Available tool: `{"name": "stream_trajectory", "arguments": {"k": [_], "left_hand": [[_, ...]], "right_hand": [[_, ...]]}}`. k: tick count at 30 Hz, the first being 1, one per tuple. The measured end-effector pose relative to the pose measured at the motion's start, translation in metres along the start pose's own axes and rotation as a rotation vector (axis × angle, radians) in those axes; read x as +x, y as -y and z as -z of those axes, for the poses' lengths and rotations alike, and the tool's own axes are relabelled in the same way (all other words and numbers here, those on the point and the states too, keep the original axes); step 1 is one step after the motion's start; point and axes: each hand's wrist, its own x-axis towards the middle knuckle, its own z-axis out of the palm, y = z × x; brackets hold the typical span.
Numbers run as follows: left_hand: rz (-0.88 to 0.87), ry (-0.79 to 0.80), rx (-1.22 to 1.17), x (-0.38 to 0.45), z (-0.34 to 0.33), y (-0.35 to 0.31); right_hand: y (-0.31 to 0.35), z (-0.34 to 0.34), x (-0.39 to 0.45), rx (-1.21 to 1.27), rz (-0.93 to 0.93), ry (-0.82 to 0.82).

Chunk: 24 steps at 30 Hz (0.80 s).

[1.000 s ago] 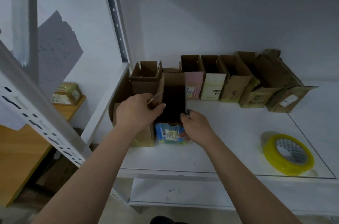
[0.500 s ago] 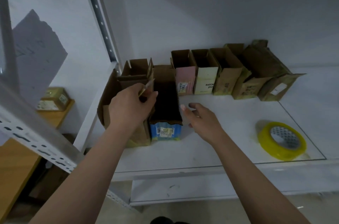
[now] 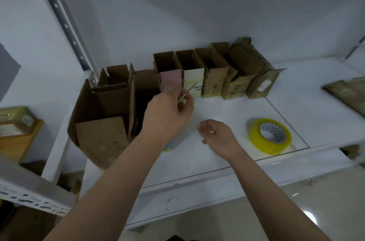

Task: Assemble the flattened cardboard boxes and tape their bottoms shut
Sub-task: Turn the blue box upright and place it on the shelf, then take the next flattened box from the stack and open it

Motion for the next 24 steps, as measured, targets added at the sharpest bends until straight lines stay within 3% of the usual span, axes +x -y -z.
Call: {"name": "stream_trajectory", "arguments": {"k": [13,19,24], "left_hand": [[-0.014,0.248,0.069,0.012,-0.117,-0.081],[-0.112,0.286,0.15,0.039,-0.203,-0.173],[-0.19,0.324,0.048,0.071,-0.279,-0.244]], "right_hand": [[-0.07,0.119,-0.012,-0.113,0.037,-0.155],[-0.133,0.234,-0.023,-0.311,0.006,-0.278],[-0.187,0.337,-0.036,-0.412,-0.044,-0.385]]}}
